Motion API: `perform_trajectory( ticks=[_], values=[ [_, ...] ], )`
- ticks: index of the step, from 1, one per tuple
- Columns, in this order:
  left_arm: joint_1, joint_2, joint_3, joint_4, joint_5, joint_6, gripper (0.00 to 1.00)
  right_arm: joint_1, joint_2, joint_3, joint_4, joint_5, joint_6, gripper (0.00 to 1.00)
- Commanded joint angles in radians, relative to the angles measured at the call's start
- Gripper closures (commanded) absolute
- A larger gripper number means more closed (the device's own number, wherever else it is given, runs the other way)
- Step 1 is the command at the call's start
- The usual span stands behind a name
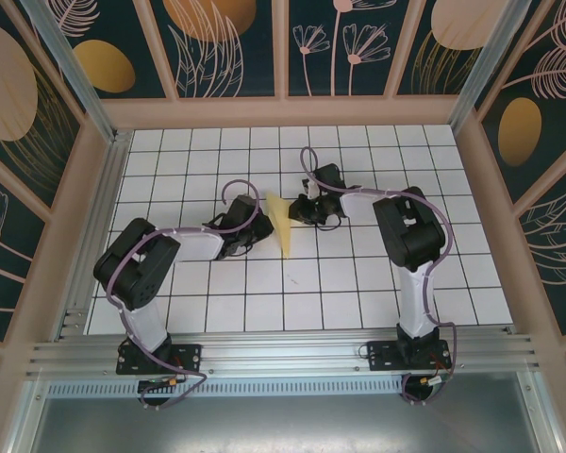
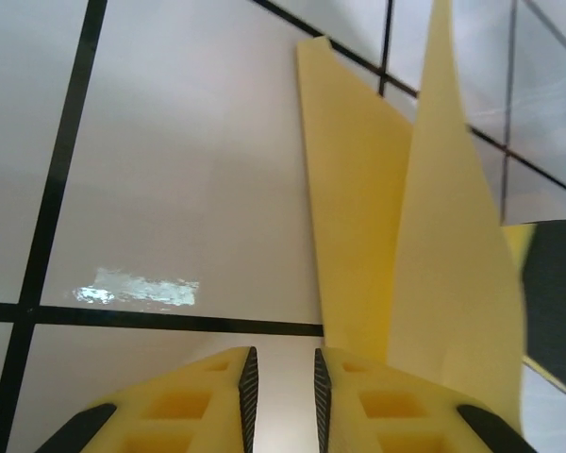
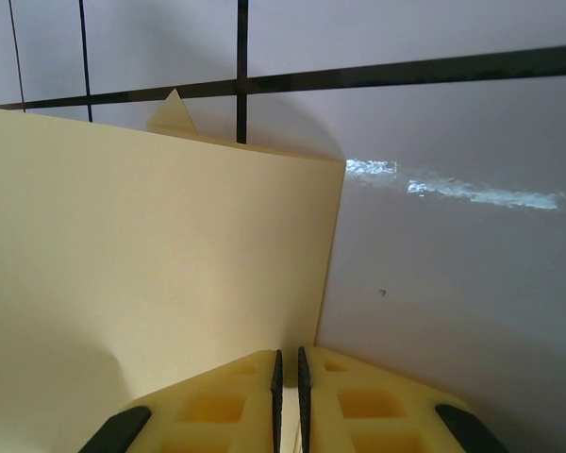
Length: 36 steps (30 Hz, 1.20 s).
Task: Fold a paper plane with a square sheet of paper (pick it up from the middle)
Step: Fold the wing for the fifth time at the center of the table.
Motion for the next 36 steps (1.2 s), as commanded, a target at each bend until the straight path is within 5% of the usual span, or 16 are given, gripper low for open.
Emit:
perform_trajectory(
  ticks=[1, 11, 17, 20, 27, 33, 36],
  values=[
    [0.004, -0.059, -0.062, 0.118, 0.019, -0.018, 0.74, 0.029, 0.024, 0.015, -0.062, 0.007, 0.014, 0.85],
    [0.006, -0.16, -0.357, 0.602, 0.036, -0.104, 0.58, 0.109, -0.017, -0.039, -0.057, 0.051, 0.159, 0.85],
    [0.004, -0.11, -0.362, 0.663, 0.048, -0.106, 0.51, 0.108, -0.007, -0.037, -0.058, 0.057, 0.163, 0.85],
    [0.006, -0.102, -0.351, 0.641, 0.045, -0.092, 0.68, 0.106, -0.008, -0.034, -0.061, 0.058, 0.163, 0.86],
    [0.004, -0.077, -0.29, 0.5, 0.024, -0.068, 0.71, 0.097, -0.035, -0.024, -0.042, 0.029, 0.155, 0.86],
    [0.005, -0.077, -0.2, 0.306, -0.014, -0.014, 0.96, 0.082, -0.128, -0.019, -0.036, 0.041, 0.121, 0.82],
    [0.004, -0.088, -0.156, 0.174, -0.013, 0.039, 1.0, 0.082, -0.199, -0.042, -0.052, 0.082, 0.093, 0.78]
  ],
)
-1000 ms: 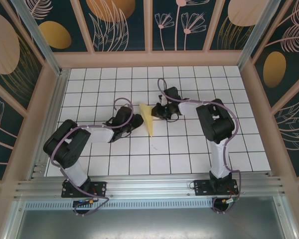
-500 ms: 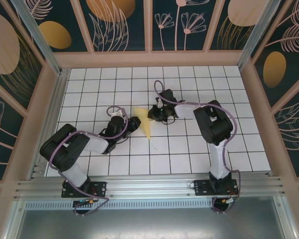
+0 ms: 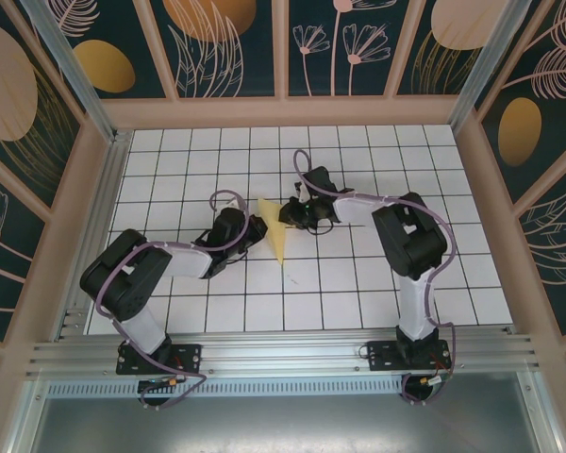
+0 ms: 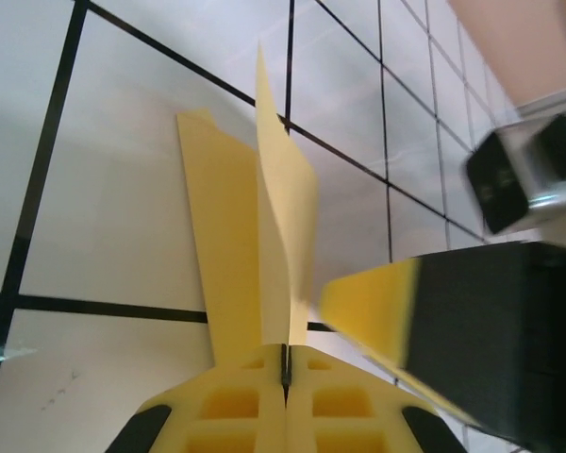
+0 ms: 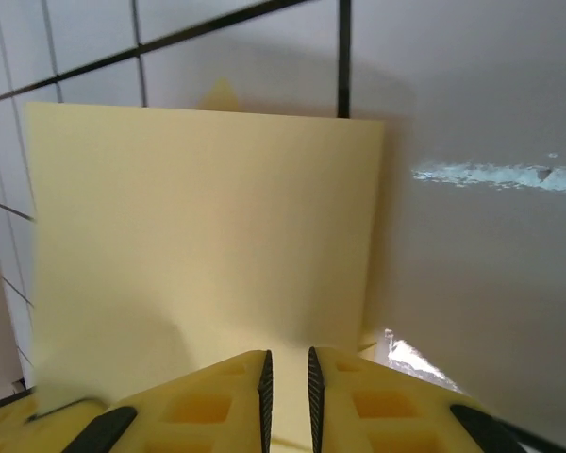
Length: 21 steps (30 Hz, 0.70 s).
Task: Fold a paper plane with a square sheet of paper (pick it up from the middle)
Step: Fold the wing for the fifth time at the center of the table.
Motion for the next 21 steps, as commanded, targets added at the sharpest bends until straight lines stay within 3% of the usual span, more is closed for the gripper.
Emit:
perform_trajectory(
  ticks=[1, 9, 14, 21],
  values=[
    [0.005, -0.008, 0.06, -0.219, -0.012, 0.09, 1.0, -0.001, -0.132, -0.029, -0.031, 0.039, -0.049, 0.77],
    [0.003, -0.099, 0.033, -0.337, 0.191, 0.213, 1.0, 0.001, -0.262, -0.159, -0.033, 0.017, -0.088, 0.76],
    [-0.004, -0.123, 0.07, -0.509, 0.074, 0.289, 1.0, 0.05, -0.256, -0.2, -0.035, -0.012, -0.102, 0.8],
    [-0.06, -0.002, 0.279, -0.803, -0.157, 0.34, 1.0, 0.089, -0.148, -0.193, 0.05, -0.109, -0.054, 0.86]
  ],
)
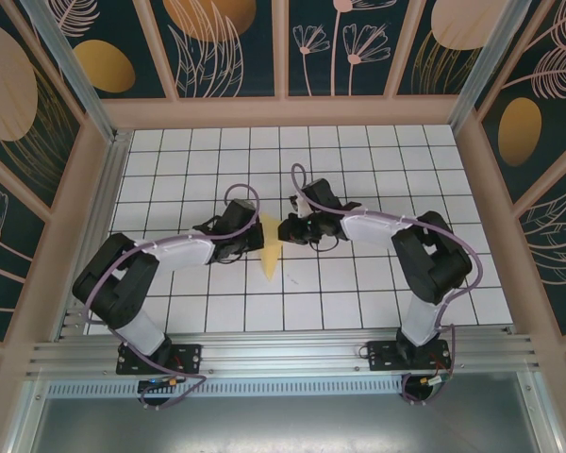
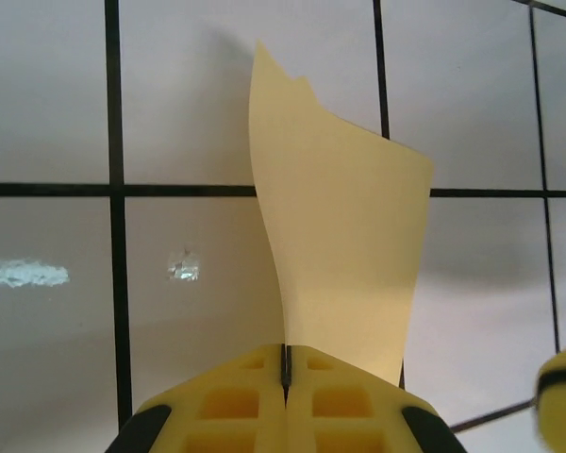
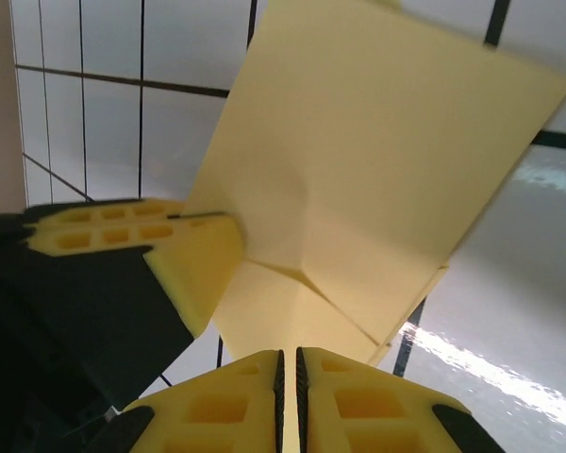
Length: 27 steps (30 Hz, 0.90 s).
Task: Fold a paper plane with a square sheet of paper (pick it up from the middle)
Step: Fold the wing for the fifth time at the center of the table.
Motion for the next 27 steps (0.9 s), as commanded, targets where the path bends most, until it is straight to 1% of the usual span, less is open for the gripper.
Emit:
perform_trajectory(
  ticks=[1, 7, 9, 12, 16, 17, 19, 20, 23, 25, 27],
  values=[
    [-0.034, 0.053, 0.092, -0.202, -0.145, 0.061, 1.0, 0.004, 0.062, 0.007, 0.05, -0.058, 0.02, 0.86],
    [-0.068, 0.101, 0.187, -0.29, -0.224, 0.072, 1.0, 0.001, 0.143, 0.059, 0.048, -0.06, 0.019, 0.87],
    [-0.073, 0.107, 0.207, -0.314, -0.245, 0.07, 1.0, -0.002, 0.167, 0.063, 0.057, -0.086, 0.023, 0.88],
    [-0.075, 0.109, 0.213, -0.319, -0.242, 0.06, 1.0, -0.002, 0.188, 0.062, 0.07, -0.101, 0.029, 0.89],
    [-0.08, 0.107, 0.218, -0.306, -0.224, 0.038, 1.0, -0.001, 0.204, 0.071, 0.048, -0.082, 0.027, 0.9],
    [-0.08, 0.103, 0.215, -0.296, -0.213, 0.022, 0.94, -0.002, 0.21, 0.074, 0.037, -0.075, 0.026, 0.9],
    [-0.081, 0.085, 0.195, -0.26, -0.187, -0.028, 0.83, -0.002, 0.217, 0.075, 0.026, -0.063, 0.032, 0.9],
    [-0.08, 0.067, 0.173, -0.224, -0.171, -0.064, 0.76, -0.002, 0.221, 0.075, 0.018, -0.057, 0.036, 0.9],
    [-0.08, -0.014, 0.051, -0.069, -0.102, -0.155, 0.68, -0.002, 0.233, 0.075, 0.01, -0.051, 0.054, 0.91],
    [-0.081, -0.067, -0.039, 0.056, -0.065, -0.194, 0.67, -0.002, 0.239, 0.075, 0.01, -0.053, 0.065, 0.91],
    [-0.081, -0.113, -0.122, 0.166, -0.056, -0.234, 0.68, -0.002, 0.245, 0.075, 0.011, -0.059, 0.074, 0.92]
  ],
)
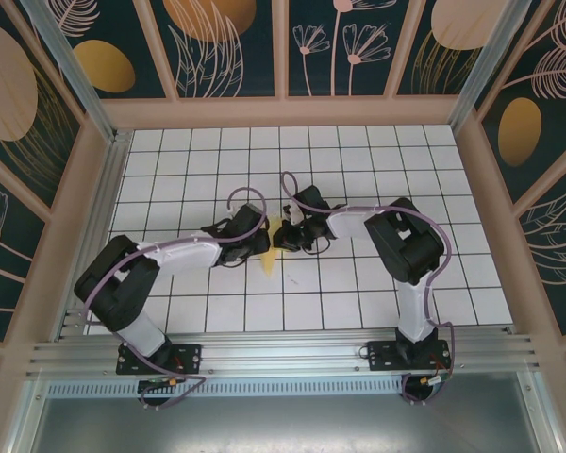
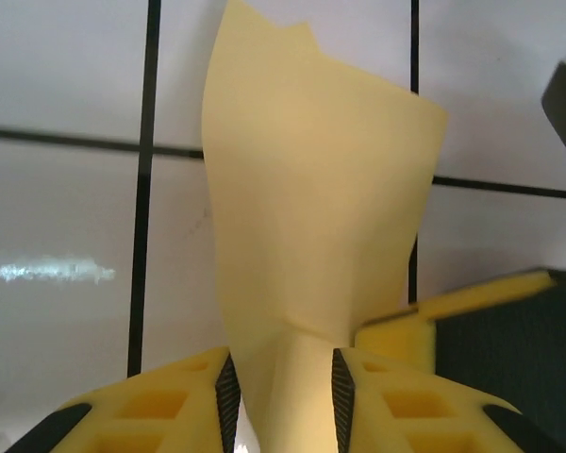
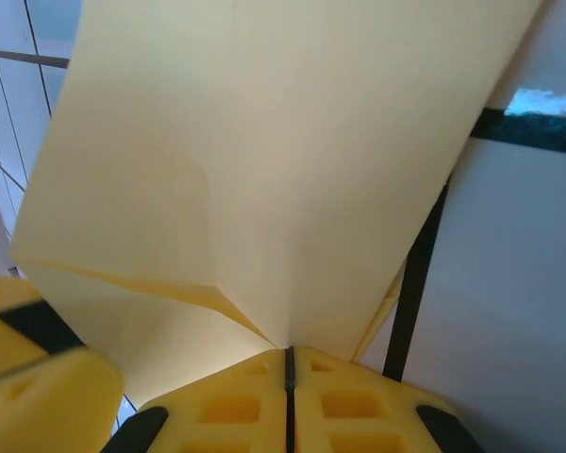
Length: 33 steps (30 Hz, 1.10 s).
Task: Fold a paper plane with a square sheet of paper (pick it up from the middle)
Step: Fold the wing for the fifth time at the center of the table.
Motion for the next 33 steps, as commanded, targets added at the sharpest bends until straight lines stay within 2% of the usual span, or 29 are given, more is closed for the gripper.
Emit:
perform_trajectory(
  ticks=[1, 6, 12, 16, 23, 33],
  values=[
    [-0.009, -0.073, -0.109, 0.236, 0.055, -0.111, 0.68, -0.003, 0.049, 0.014, -0.034, 0.017, 0.028, 0.92],
    [-0.014, -0.106, -0.23, 0.411, 0.08, -0.146, 0.64, -0.004, 0.052, 0.014, -0.03, 0.006, 0.042, 0.92],
    [-0.014, -0.077, -0.242, 0.389, 0.052, -0.18, 0.56, -0.007, 0.055, 0.016, -0.026, 0.003, 0.055, 0.92],
    [-0.019, -0.059, -0.271, 0.465, 0.111, -0.204, 0.57, -0.009, 0.057, 0.014, -0.028, 0.004, 0.061, 0.92],
    [-0.031, -0.065, -0.292, 0.444, 0.083, -0.215, 0.57, -0.02, 0.057, 0.01, -0.017, -0.006, 0.079, 0.92],
    [-0.05, -0.042, -0.3, 0.47, 0.097, -0.184, 0.88, -0.03, 0.047, 0.01, -0.003, -0.036, 0.1, 0.92]
  ],
)
